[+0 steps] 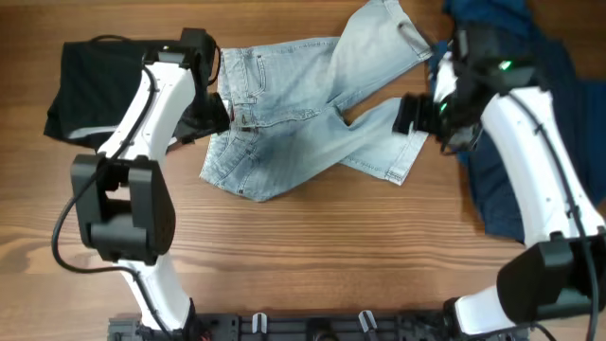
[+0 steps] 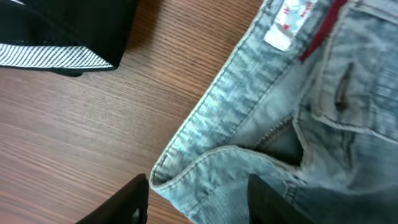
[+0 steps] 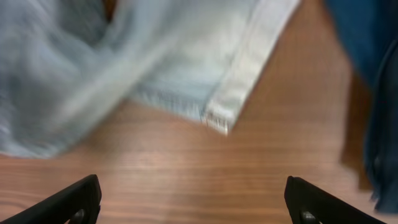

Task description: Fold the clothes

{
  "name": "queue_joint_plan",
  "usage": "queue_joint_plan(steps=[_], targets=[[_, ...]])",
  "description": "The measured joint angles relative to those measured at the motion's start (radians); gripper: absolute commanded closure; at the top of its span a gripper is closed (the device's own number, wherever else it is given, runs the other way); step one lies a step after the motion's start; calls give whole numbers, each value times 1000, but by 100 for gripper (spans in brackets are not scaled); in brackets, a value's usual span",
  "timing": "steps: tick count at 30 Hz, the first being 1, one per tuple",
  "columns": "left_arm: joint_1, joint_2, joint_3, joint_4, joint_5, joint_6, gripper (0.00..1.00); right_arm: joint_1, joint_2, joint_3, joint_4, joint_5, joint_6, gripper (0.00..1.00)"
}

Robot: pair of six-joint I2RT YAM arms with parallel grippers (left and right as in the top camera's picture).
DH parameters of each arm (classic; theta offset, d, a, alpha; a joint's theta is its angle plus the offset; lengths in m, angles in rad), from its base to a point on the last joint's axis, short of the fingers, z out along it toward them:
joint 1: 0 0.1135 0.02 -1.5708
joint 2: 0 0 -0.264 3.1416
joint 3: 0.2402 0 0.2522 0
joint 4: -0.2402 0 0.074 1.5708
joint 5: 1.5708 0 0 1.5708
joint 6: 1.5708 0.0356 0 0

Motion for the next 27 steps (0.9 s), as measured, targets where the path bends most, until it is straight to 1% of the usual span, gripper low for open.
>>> queue_joint_plan(steps=[2,3,4,5,6,8,10,12,15,16,17,19,21,24,26,27], targets=[[0,-28,0,-3,0,0,52,24,-21,-125,81,24,53,14],[0,-45,0,-8,0,0,51,35,-23,-209,113,32,81,15],[0,-74,-1,-11,-1,1,51,45,-20,-298,145,39,111,19],[0,-96,-1,-13,-5,1,50,49,-19,-354,179,47,133,24],[0,-116,-1,-14,-10,1,50,49,-19,-401,236,55,157,32],[0,-166,-1,-14,-26,1,48,49,-19,-451,333,69,195,40],[0,-202,0,-14,-50,4,48,49,-21,-529,466,88,227,43],[0,-204,-1,-16,-61,4,50,49,-21,-584,580,100,240,43],[0,-204,-1,-7,-74,5,50,49,-21,-626,693,107,243,44],[0,-204,-1,-4,-76,6,50,49,-21,-631,721,109,242,49],[0,-204,-1,-1,-79,8,50,49,-21,-636,758,111,241,57],[0,-204,-1,2,-83,8,50,49,-21,-636,799,111,238,64],[0,-204,-1,2,-83,8,50,49,-21,-636,798,111,237,70],[0,-204,-1,2,-83,8,50,49,-21,-637,768,111,238,71],[0,-204,-1,2,-83,8,50,49,-21,-640,766,111,237,80],[0,-204,-1,2,-83,8,50,49,-21,-653,782,111,238,80]])
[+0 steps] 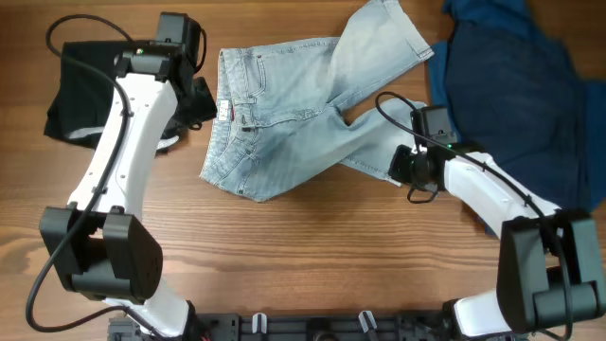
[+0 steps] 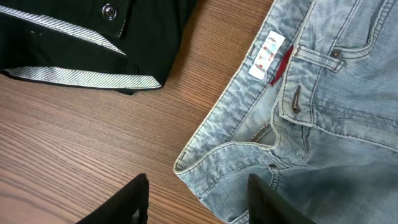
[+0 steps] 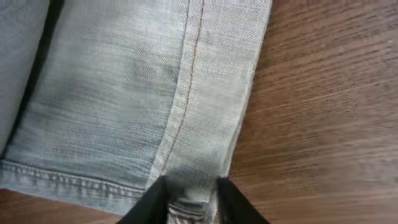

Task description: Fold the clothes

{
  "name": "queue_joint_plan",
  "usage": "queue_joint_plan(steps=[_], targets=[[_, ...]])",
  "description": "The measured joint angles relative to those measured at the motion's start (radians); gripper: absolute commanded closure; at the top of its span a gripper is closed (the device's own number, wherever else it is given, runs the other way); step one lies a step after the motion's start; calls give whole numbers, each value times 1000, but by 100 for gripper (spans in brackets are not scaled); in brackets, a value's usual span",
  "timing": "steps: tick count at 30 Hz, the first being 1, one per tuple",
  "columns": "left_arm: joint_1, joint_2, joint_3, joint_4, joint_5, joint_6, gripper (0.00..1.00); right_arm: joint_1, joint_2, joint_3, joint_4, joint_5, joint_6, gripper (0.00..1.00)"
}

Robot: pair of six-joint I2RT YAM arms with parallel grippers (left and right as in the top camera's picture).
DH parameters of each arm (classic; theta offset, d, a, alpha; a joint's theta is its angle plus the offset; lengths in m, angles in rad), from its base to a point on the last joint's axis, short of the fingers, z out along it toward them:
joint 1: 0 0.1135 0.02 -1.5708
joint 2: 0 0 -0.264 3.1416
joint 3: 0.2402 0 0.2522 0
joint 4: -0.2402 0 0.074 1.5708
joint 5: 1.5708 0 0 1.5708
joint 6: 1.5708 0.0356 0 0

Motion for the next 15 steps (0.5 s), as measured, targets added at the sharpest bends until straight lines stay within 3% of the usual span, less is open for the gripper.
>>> queue_joint_plan(steps=[3,4,8,11,15], targets=[[0,0,0,0,-3,0,50,0,0,-33,32,-1,0,83],[0,0,0,1,-5,0,50,0,0,-33,34,-1,0,96],[0,0,0,5,-7,0,50,0,-5,-32,0,-1,-2,96],[0,0,0,6,-7,0,50,-1,-29,-5,-174,-2,-11,96],[0,0,0,0,-7,0,50,-37,-199,113,-491,-11,-41,96]])
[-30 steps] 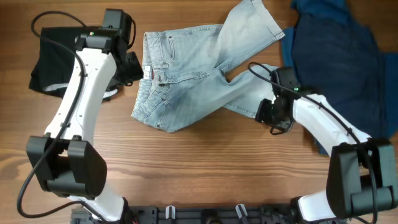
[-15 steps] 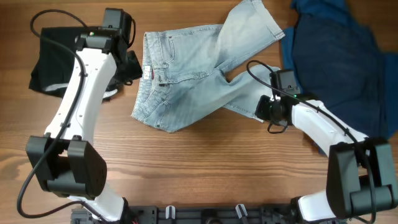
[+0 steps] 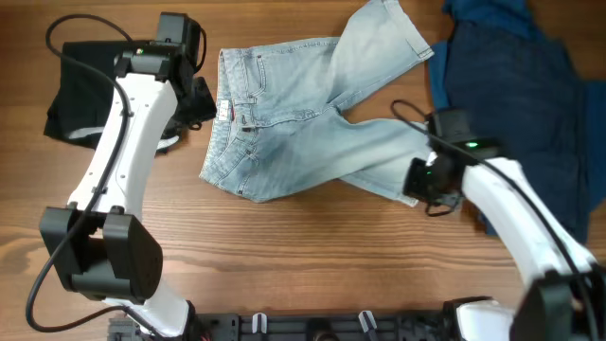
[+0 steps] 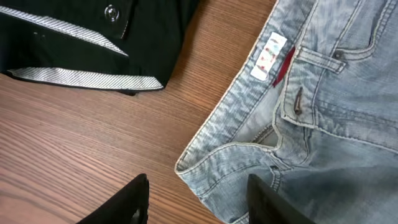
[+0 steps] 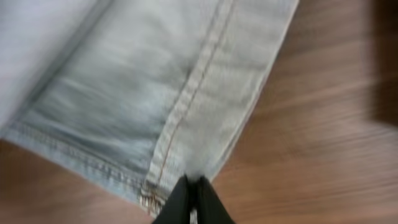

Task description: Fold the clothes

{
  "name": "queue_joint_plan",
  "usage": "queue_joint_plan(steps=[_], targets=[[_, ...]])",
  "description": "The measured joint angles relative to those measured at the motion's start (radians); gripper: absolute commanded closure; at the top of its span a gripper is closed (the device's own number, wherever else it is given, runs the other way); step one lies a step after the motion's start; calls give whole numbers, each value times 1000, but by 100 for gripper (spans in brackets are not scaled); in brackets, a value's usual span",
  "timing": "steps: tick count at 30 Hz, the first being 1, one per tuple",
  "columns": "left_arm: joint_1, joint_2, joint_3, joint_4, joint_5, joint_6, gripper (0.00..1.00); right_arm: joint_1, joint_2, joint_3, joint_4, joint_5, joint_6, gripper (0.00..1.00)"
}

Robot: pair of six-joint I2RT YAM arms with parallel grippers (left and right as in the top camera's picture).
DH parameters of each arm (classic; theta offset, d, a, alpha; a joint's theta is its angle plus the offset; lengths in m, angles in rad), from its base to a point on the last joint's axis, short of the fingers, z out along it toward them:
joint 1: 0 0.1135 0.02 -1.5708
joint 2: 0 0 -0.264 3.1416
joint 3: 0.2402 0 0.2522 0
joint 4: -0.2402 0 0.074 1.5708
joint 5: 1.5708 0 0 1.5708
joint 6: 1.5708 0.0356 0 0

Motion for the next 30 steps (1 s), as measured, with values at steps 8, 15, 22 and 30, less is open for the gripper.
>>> queue_joint_plan(steps=[8,15,22,30], targets=[[2,0,0,-85,5,5,57,-123,-118,130,-272,-5,-109,84],[66,0,-21,-213,55,7,51,-123,-118,130,-203,-33,-140,53],[65,-3,-300,57,223,127,39,-123,-118,130,-177,-130,-177,39],[65,-3,-502,347,248,258,69,-123,-118,44,-196,-141,-91,38]])
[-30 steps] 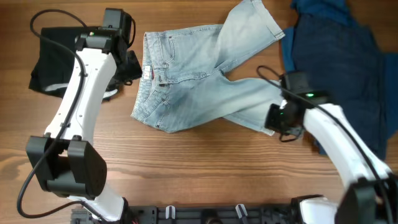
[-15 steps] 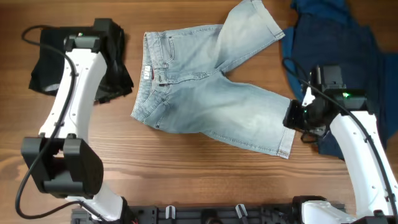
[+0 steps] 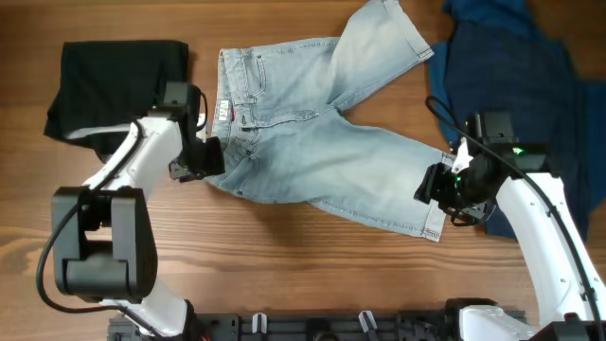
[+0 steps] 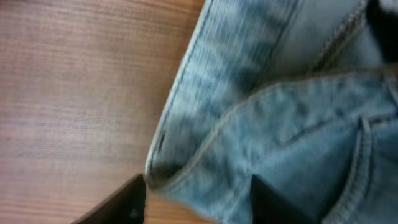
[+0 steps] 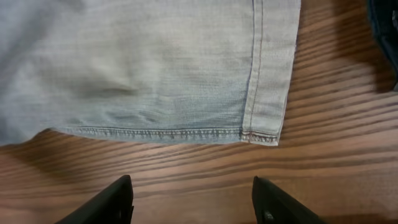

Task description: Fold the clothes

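Light blue jeans (image 3: 312, 142) lie spread on the wooden table (image 3: 303, 275). The waist is at the upper left, one leg runs up to the back, and the other stretches down to the lower right. My left gripper (image 3: 210, 157) is open at the waistband's lower corner (image 4: 186, 155), with its fingers either side of the denim edge. My right gripper (image 5: 193, 205) is open just off the lower leg's hem (image 5: 261, 134). That hem lies flat, and only bare wood shows between the fingers (image 5: 112, 199).
A folded black garment (image 3: 114, 76) sits at the back left, beside the left arm. A crumpled dark blue garment (image 3: 516, 85) covers the back right, next to the right arm (image 3: 530, 208).
My right gripper, then shut on the leg hem, is now open, and the hem rests on the table farther to the lower right. My left gripper has moved from the waist's upper side down to its lower corner.
First both grippers were open, the left at the waist and the right near the hem of the bent leg. Then the right was shut on that hem. Later it held the hem farther right. Now the leg lies straight and released, with the left at the waist corner.
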{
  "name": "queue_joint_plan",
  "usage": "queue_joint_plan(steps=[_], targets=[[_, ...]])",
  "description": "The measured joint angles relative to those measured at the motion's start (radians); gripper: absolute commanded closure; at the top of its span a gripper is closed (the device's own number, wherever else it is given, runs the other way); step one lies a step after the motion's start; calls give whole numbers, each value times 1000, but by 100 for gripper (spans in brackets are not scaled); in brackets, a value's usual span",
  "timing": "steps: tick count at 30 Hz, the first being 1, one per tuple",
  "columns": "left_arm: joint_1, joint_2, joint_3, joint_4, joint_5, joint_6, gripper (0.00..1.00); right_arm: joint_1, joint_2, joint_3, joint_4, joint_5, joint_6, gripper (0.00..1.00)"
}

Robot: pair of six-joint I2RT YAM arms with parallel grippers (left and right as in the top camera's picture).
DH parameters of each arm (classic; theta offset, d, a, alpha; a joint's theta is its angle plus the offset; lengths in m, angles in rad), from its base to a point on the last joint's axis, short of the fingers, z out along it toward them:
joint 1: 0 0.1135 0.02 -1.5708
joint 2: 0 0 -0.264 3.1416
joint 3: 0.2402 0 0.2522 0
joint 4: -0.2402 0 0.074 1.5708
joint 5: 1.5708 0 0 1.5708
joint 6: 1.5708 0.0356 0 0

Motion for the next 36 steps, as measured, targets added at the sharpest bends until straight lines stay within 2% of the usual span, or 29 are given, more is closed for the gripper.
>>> queue_joint_plan(steps=[3,4,9,12,14,15,16,17,19,24,31,36], targets=[[1,0,-51,69,-4,12,92,0,0,-1,10,0,10,38],[1,0,-56,86,-4,13,96,0,0,-1,19,0,11,38],[1,0,-58,43,-8,-8,96,0,0,-2,56,0,14,38],[38,-20,-67,-130,-54,-177,96,0,0,-3,83,0,14,38],[80,-52,-68,-182,-53,-260,96,0,0,-4,107,-4,14,37],[111,-88,-68,-206,-52,-302,79,0,0,-5,114,-5,14,34],[128,-109,-68,-211,-52,-323,69,0,0,-5,120,-6,14,32],[136,-119,-68,-209,-52,-337,66,0,0,-6,126,-7,16,32],[138,-121,-68,-209,-52,-354,66,0,0,-6,117,-7,21,32],[138,-121,-68,-197,-52,-360,76,3,0,-65,65,-7,93,37],[126,-121,-68,-163,-53,-360,78,107,0,-273,63,-7,451,41],[47,-121,-68,-148,-53,-360,83,156,0,-276,67,48,634,46]])
